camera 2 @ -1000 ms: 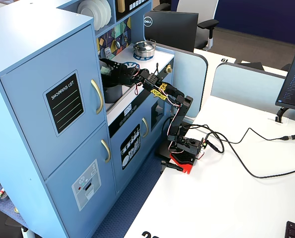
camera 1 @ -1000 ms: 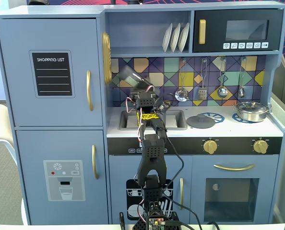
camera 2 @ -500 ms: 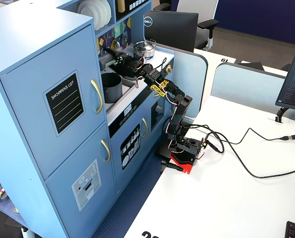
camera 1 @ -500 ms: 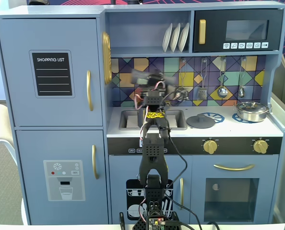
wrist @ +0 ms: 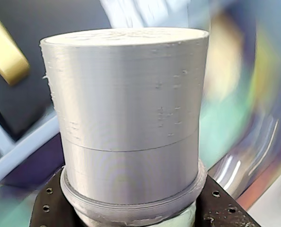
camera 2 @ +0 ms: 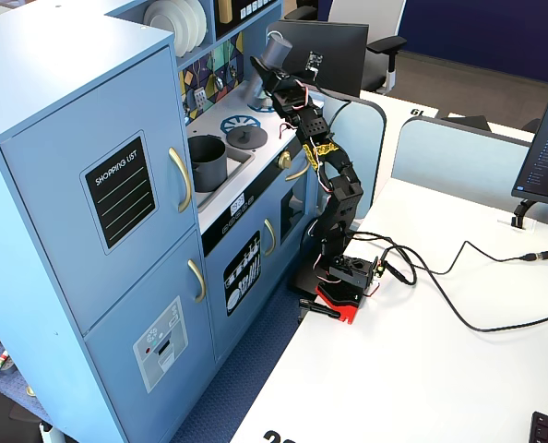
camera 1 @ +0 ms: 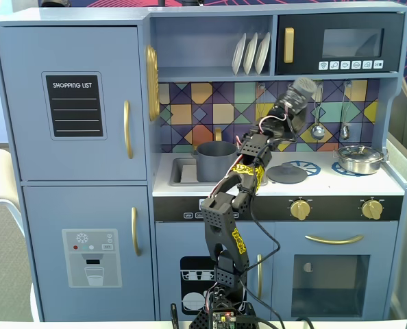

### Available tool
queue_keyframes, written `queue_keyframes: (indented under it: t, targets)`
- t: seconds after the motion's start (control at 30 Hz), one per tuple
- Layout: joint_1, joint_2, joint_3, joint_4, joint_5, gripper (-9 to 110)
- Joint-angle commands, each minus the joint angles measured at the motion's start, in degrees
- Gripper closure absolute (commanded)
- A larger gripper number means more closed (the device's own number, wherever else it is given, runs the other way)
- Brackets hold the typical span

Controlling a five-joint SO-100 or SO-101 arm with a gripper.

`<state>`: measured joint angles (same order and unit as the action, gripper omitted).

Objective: Put salt in the gray recipient

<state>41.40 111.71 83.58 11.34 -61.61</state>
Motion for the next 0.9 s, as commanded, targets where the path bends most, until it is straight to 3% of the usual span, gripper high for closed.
queue_keyframes:
  t: [0.0, 0.3, 0.87]
  targets:
    - [4.57, 3.52, 0.97, -6.24, -18.11, 101]
    - [8.35, -3.25, 2.11, -4.83, -27.33, 101]
    - [11.95, -17.58, 2.46, -12.48, -21.09, 101]
